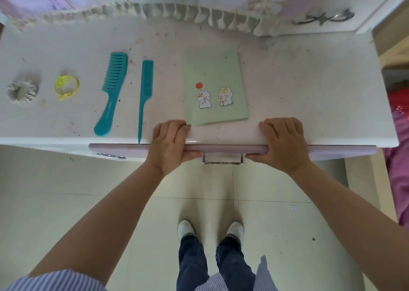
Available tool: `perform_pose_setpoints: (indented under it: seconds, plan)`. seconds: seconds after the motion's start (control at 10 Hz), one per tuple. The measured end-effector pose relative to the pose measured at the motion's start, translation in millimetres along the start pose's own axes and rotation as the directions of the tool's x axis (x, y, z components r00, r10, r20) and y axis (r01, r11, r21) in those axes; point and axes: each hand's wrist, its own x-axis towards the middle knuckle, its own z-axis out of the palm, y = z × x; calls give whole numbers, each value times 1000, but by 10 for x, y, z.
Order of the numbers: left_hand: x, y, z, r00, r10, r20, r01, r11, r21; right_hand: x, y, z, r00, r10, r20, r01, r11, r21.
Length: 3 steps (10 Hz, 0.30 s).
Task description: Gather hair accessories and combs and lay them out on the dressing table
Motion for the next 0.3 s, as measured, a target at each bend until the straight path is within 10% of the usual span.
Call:
perform_pose_setpoints:
  seconds: [0.3]
  plan:
    - [-240,-345,-196,995,-96,-11,96,995,39,100,-281,-32,998,47,33,-49,997,55]
